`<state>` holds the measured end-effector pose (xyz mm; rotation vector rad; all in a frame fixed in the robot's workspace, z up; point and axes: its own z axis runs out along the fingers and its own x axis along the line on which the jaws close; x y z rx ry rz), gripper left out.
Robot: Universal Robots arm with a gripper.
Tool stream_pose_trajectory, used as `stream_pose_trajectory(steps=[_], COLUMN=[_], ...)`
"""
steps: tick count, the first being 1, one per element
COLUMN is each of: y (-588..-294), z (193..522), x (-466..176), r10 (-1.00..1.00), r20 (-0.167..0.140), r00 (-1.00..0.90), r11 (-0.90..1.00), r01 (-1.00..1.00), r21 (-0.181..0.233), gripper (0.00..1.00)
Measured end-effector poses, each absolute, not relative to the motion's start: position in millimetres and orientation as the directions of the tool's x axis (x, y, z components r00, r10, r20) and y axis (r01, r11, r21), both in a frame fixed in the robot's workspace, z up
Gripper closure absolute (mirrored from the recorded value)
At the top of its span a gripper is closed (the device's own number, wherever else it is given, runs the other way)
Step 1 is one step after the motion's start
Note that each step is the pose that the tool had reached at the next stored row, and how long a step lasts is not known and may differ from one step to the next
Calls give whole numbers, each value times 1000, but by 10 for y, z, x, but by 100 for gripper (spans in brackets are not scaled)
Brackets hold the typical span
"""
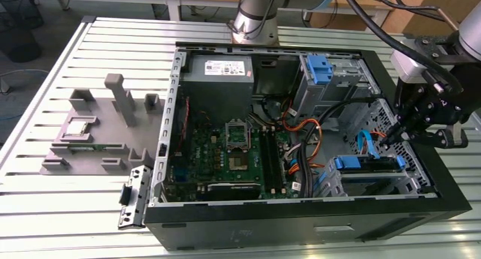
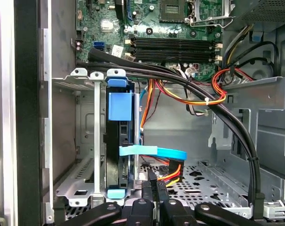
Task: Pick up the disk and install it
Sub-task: 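Insert the second disk wire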
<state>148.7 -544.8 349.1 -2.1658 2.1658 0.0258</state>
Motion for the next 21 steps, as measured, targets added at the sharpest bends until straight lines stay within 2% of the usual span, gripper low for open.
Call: stream_pose_trajectory(steps=[13,15,21], y=[-5464,-5574,-5592], z=[3491,3491,3491], x=[1487,1486,1483], r10=[-998,-998,-998], r20=[-67,-67,-67], r00=[2,1,1], r11=[1,1,2], r01=[-999,-999,-999], r21=[-44,-44,-44], gripper=[84,84,84])
